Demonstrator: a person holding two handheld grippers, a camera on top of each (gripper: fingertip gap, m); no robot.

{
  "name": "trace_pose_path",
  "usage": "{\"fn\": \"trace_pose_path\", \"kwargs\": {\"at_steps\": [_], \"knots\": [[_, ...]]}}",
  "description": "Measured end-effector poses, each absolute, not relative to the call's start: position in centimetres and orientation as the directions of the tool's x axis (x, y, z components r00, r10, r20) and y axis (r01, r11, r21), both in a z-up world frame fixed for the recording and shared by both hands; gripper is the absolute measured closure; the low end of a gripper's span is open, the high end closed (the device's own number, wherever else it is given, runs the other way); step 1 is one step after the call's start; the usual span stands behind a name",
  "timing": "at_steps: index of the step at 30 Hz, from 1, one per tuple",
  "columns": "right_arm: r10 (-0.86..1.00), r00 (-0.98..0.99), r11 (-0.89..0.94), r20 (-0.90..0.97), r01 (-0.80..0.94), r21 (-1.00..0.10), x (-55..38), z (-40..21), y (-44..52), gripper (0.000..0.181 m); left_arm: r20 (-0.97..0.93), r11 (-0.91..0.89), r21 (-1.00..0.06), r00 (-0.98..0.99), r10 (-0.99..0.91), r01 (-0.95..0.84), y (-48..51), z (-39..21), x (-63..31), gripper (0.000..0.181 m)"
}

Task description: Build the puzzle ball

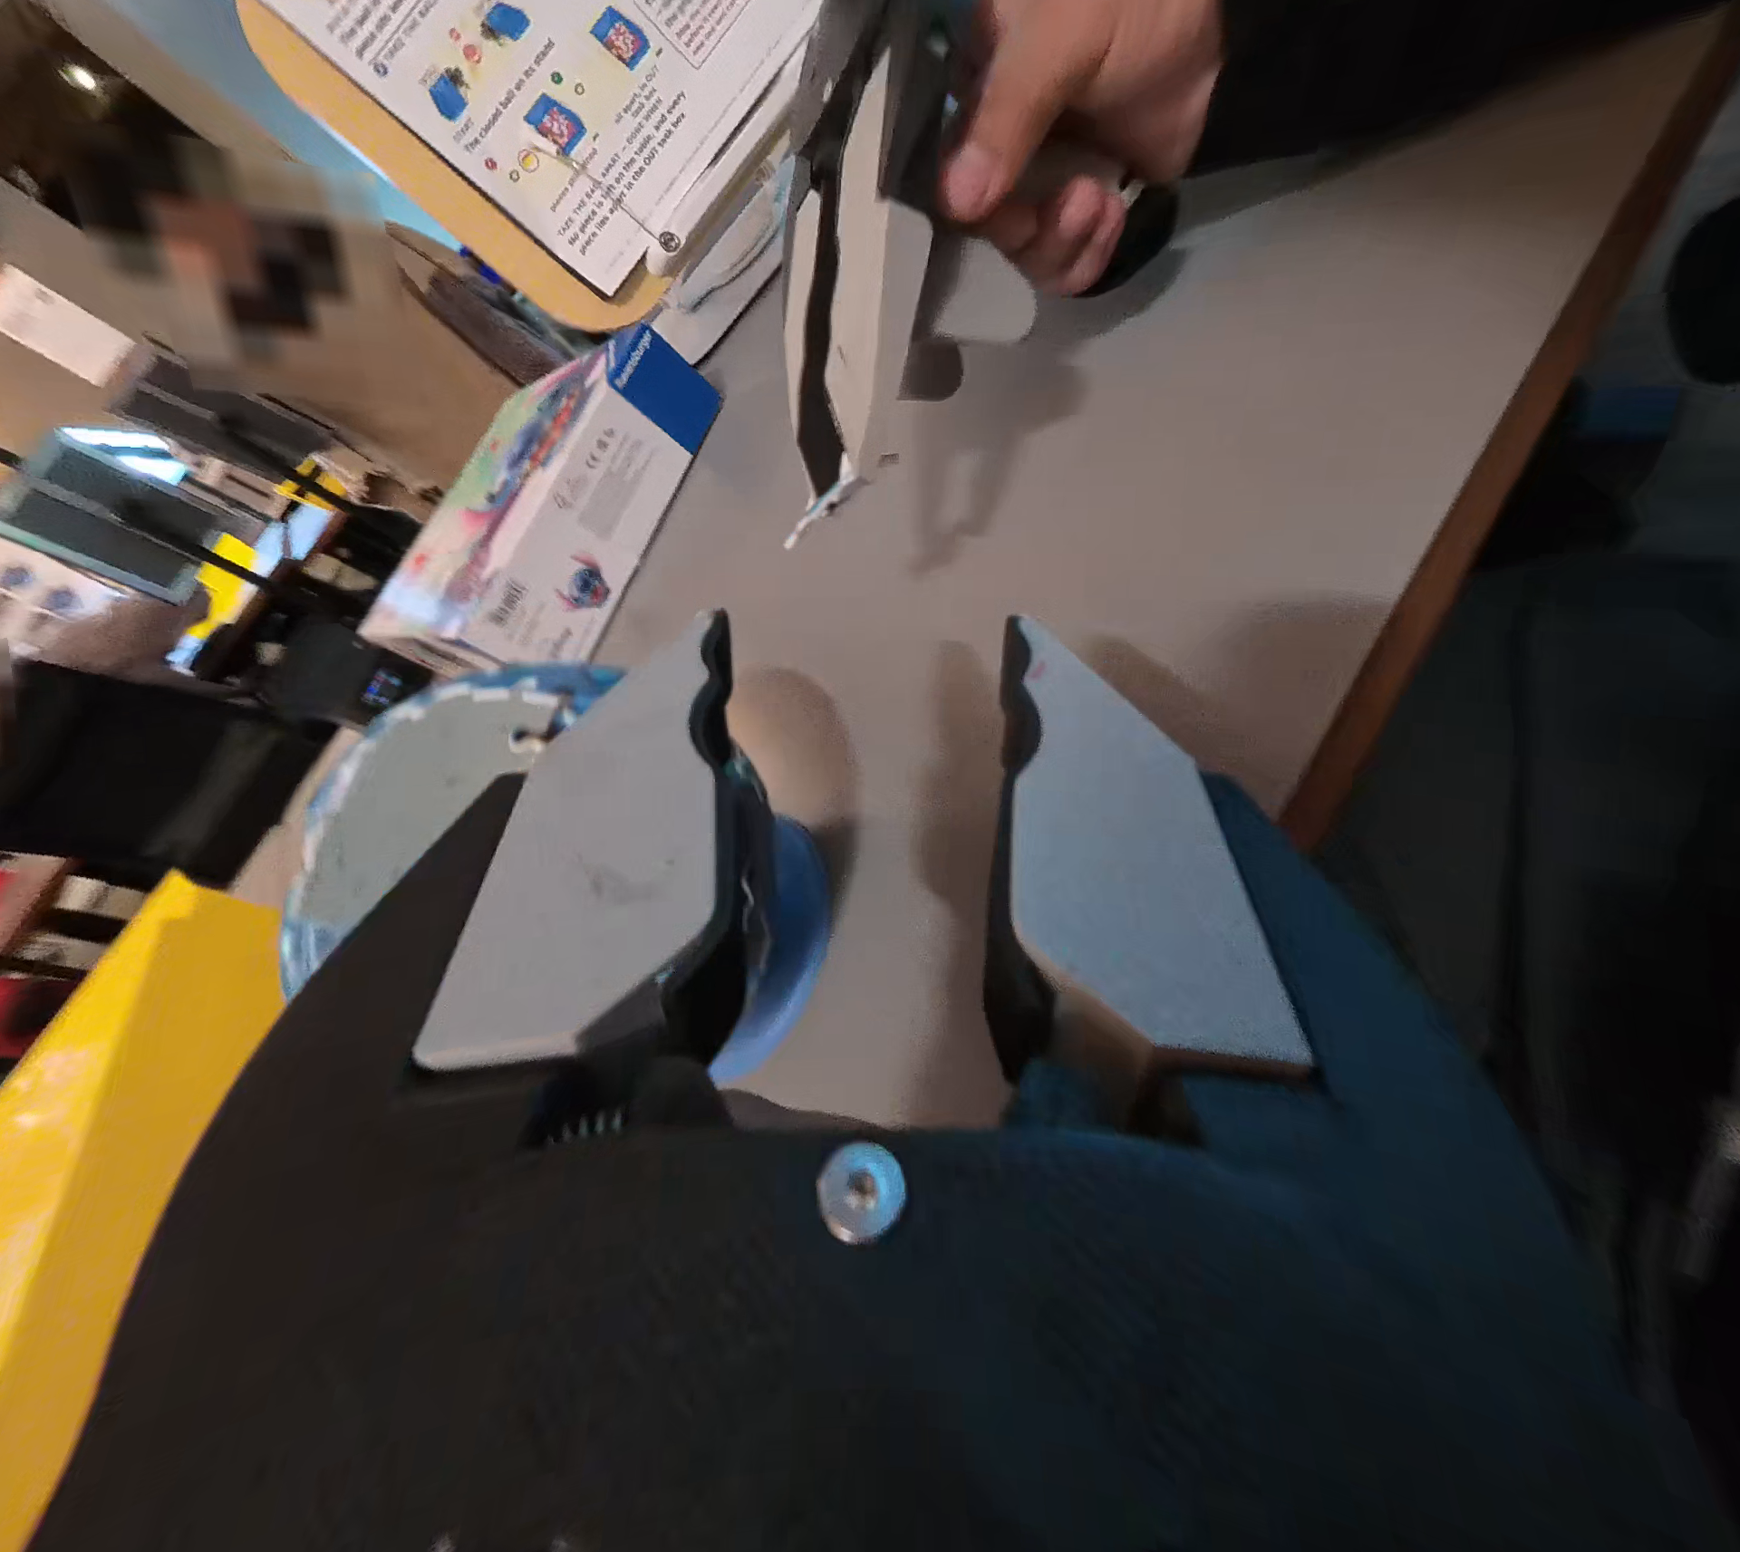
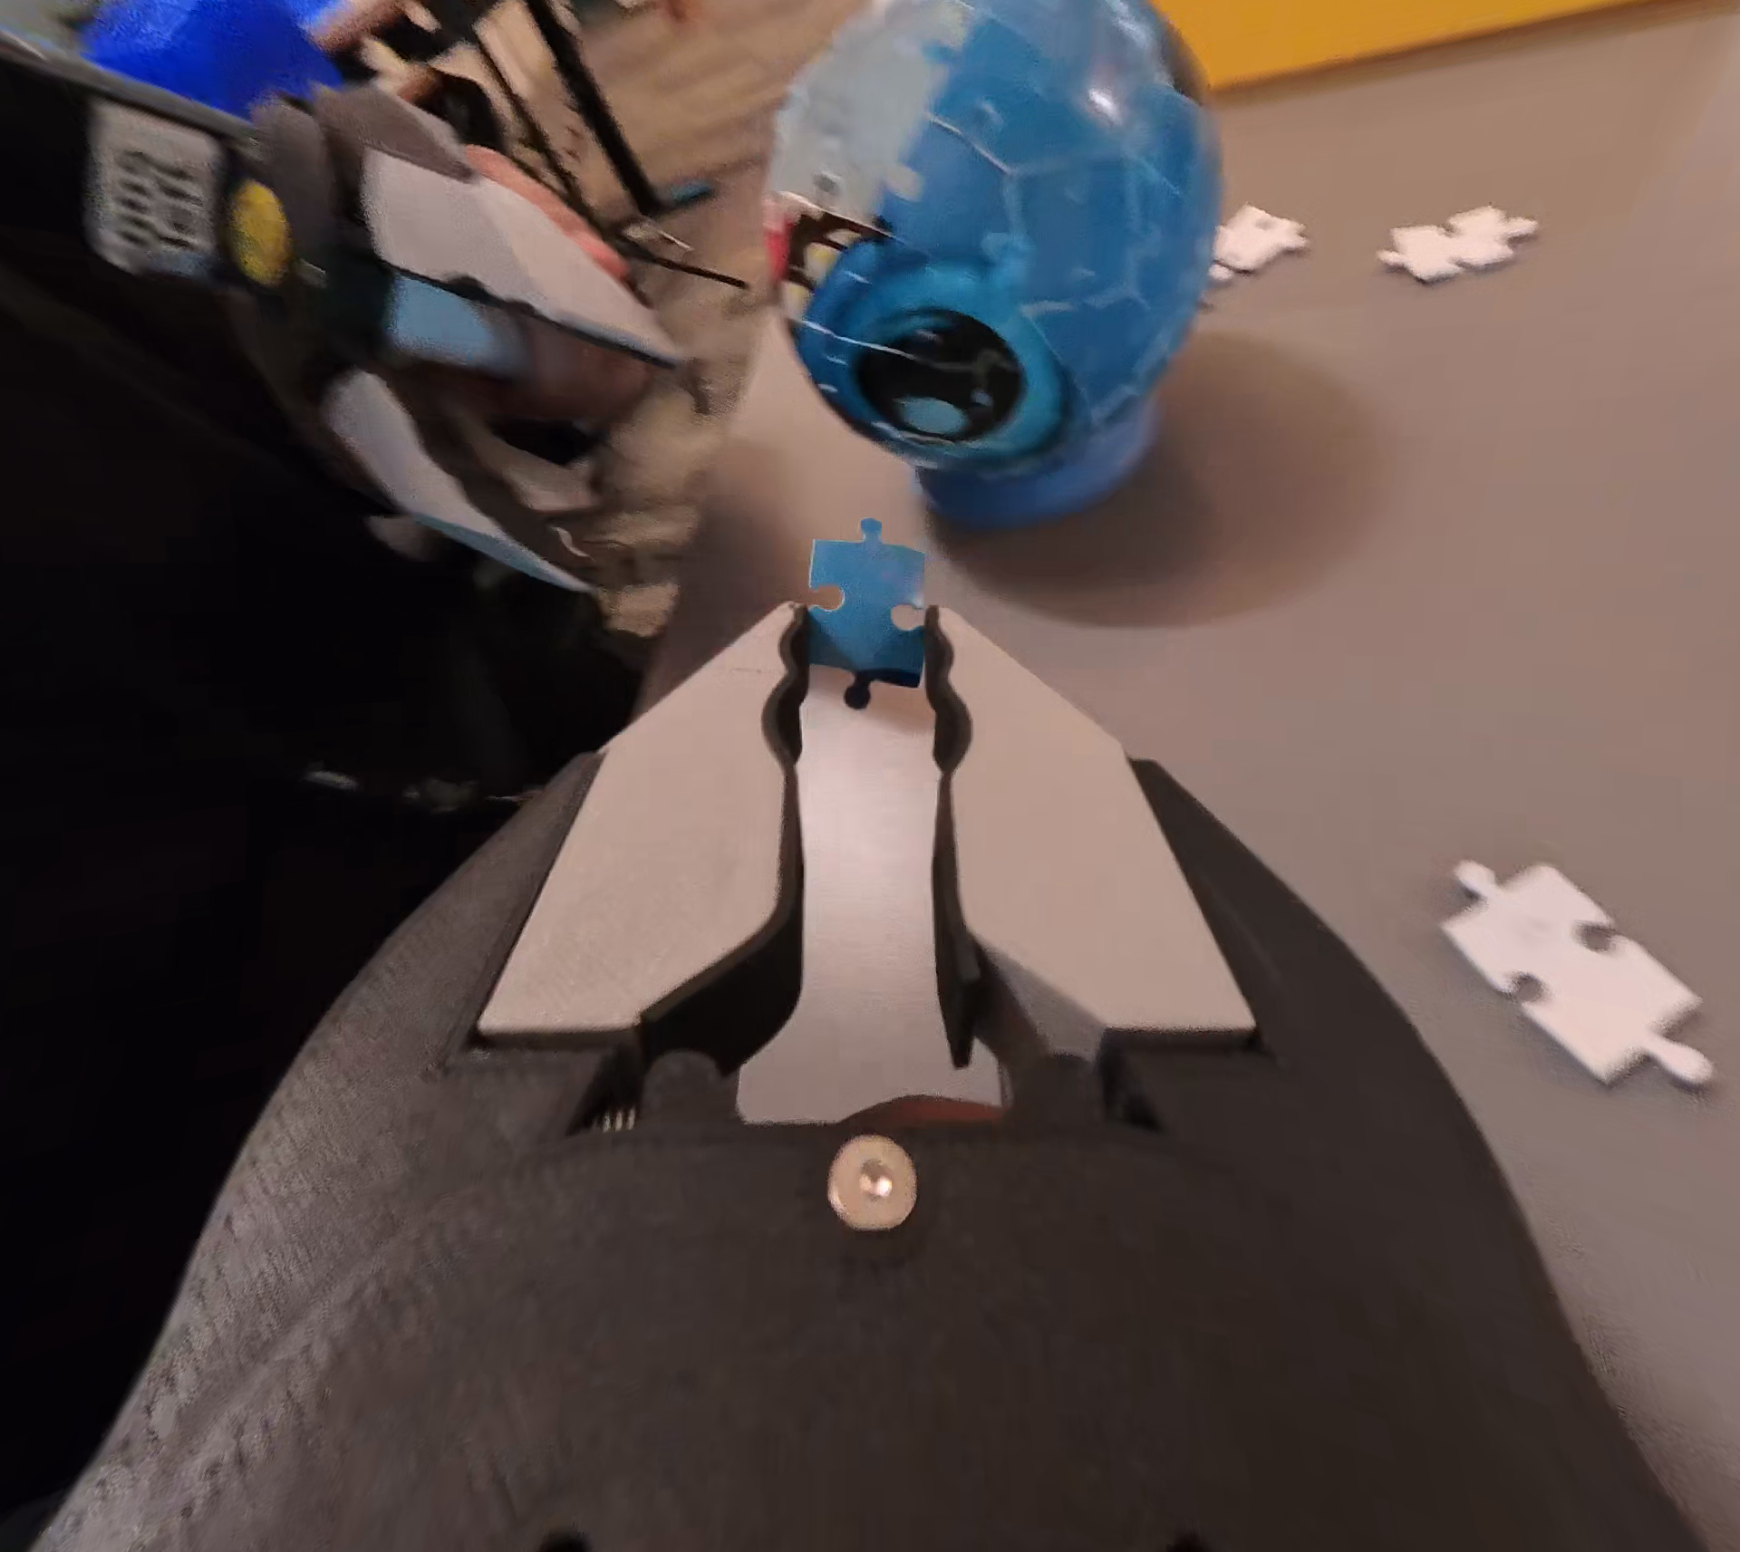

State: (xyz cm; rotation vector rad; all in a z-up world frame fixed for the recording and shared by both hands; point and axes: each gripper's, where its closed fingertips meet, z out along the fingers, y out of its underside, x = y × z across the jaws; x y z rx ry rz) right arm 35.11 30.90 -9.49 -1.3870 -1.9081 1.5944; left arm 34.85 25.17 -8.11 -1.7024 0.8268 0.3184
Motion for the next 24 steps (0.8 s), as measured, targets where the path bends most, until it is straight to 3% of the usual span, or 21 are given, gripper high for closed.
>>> {"fn": "trace_pose_path", "kwargs": {"at_steps": [4,12,14,16,18,21,24], "knots": [[0.709,-0.613,-0.086,-0.349,0.415,-0.906,37.4,-7.8,28.2,0.161,-0.678,-0.062,-0.683,0.663,-0.316,-0.728,27.0,-8.1,35.6,0.126],[0.625,-0.714,-0.037,-0.316,0.377,-0.926,39.7,-7.8,26.0,0.161,-0.579,0.058,-0.784,0.694,-0.428,-0.618,26.9,-8.0,39.1,0.137],[0.606,-0.72,-0.042,-0.338,0.395,-0.918,39.7,-8.1,25.9,0.161,-0.574,0.077,-0.789,0.686,-0.447,-0.61,27.1,-8.0,39.5,0.148],[0.585,-0.728,-0.057,-0.358,0.403,-0.913,39.7,-8.1,25.7,0.16,-0.573,0.094,-0.788,0.668,-0.475,-0.609,27.3,-8.2,39.8,0.172],[0.573,-0.726,-0.077,-0.381,0.415,-0.907,39.7,-8.2,25.9,0.16,-0.578,0.094,-0.777,0.646,-0.498,-0.623,27.5,-8.5,39.9,0.176],[0.614,-0.674,-0.076,-0.411,0.468,-0.881,39.3,-9.2,27.1,0.162,-0.481,-0.04,-0.802,0.684,-0.548,-0.596,28.1,-9.5,39.4,0.181],[0.699,-0.637,-0.04,-0.325,0.419,-0.907,39.3,-8.3,28.6,0.165,-0.197,-0.225,-0.894,0.79,-0.58,-0.387,28.3,-8.8,39.0,0.181]]}}
